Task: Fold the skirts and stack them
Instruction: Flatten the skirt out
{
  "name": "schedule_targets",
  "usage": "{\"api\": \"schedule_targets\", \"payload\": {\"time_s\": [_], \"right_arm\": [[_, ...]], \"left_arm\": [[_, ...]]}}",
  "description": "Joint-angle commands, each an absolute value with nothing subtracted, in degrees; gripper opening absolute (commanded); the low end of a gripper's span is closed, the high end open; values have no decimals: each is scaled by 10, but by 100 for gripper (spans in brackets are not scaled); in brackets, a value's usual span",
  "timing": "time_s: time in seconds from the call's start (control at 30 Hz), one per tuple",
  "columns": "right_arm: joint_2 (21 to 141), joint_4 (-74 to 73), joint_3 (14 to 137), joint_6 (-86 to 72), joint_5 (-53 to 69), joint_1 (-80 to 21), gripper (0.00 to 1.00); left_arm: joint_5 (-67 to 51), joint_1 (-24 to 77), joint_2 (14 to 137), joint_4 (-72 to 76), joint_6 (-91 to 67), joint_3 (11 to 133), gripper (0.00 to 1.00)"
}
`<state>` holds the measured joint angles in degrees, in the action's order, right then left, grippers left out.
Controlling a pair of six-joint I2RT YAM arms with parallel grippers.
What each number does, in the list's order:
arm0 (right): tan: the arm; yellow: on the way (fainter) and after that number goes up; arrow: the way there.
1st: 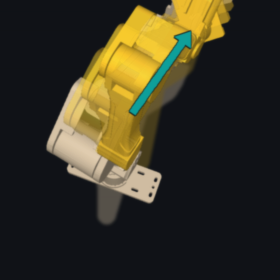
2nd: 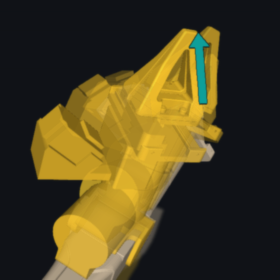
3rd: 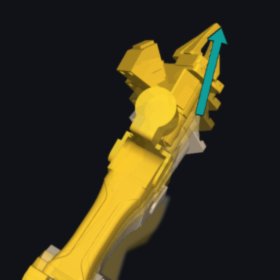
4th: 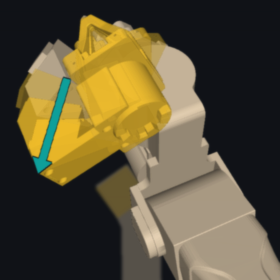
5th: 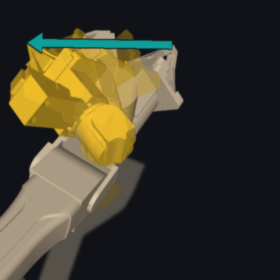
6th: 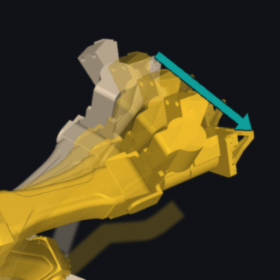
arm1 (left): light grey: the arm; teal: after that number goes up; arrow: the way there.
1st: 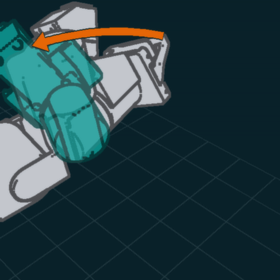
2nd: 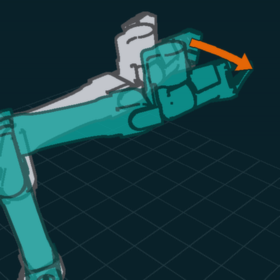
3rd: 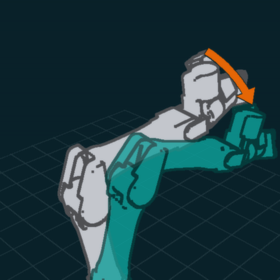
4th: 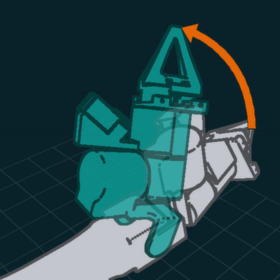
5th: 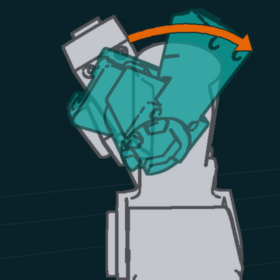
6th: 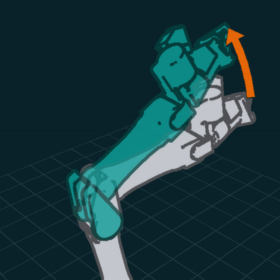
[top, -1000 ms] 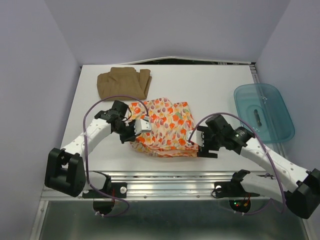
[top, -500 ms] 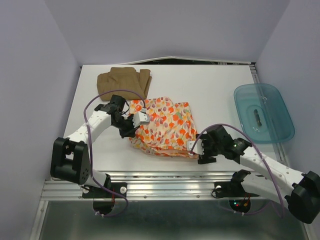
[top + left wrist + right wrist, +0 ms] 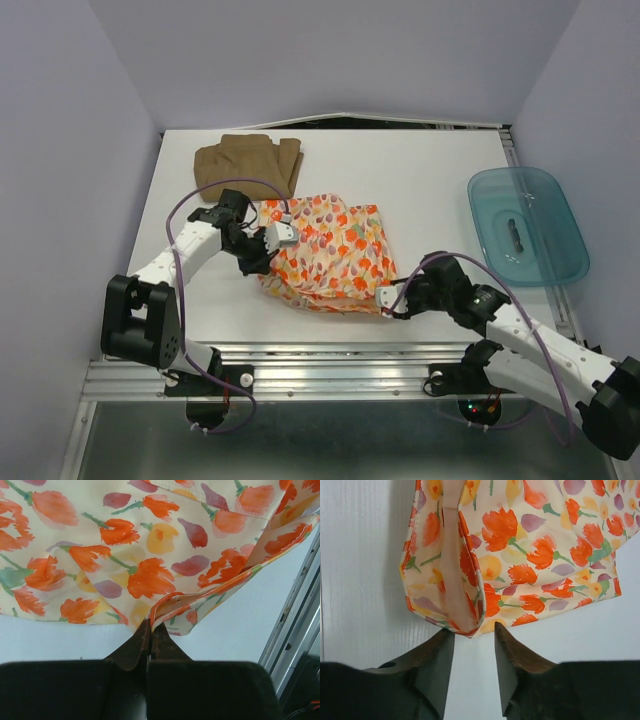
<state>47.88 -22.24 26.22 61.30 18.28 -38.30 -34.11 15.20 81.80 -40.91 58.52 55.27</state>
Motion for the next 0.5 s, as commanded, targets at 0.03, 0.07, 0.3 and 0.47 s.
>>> {"api": "schedule_targets", "payload": {"time_s": [0.03, 0.07, 0.3, 0.47], "right_arm": [[491, -234, 290, 629, 208, -385, 29], [490, -236, 293, 628, 209, -385, 24], [487, -253, 337, 545, 182, -385, 1], [492, -265, 421, 469, 108, -385, 1]], "left_arm": [[-366, 142, 816, -409, 574, 571, 0], [-366, 138, 816, -410, 574, 574, 0], [-376, 120, 802, -425, 567, 603, 0], [-363, 95, 766, -426, 534, 665, 0]]}}
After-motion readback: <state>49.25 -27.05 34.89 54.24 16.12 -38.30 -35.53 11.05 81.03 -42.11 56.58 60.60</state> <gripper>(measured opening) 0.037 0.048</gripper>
